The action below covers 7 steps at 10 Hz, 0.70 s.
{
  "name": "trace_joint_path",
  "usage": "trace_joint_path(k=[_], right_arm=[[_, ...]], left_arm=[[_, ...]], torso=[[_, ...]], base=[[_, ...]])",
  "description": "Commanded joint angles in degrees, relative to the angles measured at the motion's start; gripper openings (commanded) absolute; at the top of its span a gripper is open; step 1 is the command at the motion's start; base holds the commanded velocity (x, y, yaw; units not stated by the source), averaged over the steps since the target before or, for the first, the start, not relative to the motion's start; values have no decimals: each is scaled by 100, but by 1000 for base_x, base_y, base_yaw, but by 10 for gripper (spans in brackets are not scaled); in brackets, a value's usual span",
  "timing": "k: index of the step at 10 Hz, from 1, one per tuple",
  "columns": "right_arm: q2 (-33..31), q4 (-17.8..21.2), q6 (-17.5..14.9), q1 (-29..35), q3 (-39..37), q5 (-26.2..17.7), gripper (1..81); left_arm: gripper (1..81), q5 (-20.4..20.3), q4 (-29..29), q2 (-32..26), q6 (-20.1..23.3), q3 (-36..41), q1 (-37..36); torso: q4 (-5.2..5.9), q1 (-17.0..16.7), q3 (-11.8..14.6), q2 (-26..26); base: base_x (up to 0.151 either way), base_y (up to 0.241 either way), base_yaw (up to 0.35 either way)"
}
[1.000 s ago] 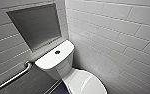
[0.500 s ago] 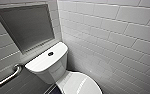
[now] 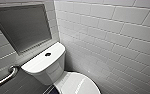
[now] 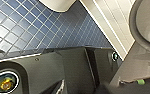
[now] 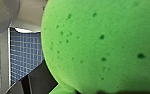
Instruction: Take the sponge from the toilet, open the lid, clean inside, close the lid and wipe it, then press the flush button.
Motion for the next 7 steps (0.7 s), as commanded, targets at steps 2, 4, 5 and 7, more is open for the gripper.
trace_joint_path(k=[2,4,5,7], right_arm=[[554,-997,54,-637,-1474,419,10],[712,-981,62,-830,-1755,402,10],[739,-964,2,-918,-1773,393,10],[940,-501,-435,-1041,-1922,341,10]], left_arm=[[811,517,-2,-180,-47,230,-378],[811,938,-300,-206,-126,195,-694],[811,1114,-520,-214,-126,187,-835],[811,1150,-714,-241,-135,151,-1072]], torso=[[0,0,0,0],[0,0,0,0],[0,0,0,0],[0,0,0,0]], base=[[0,0,0],[0,0,0],[0,0,0],[0,0,0]])
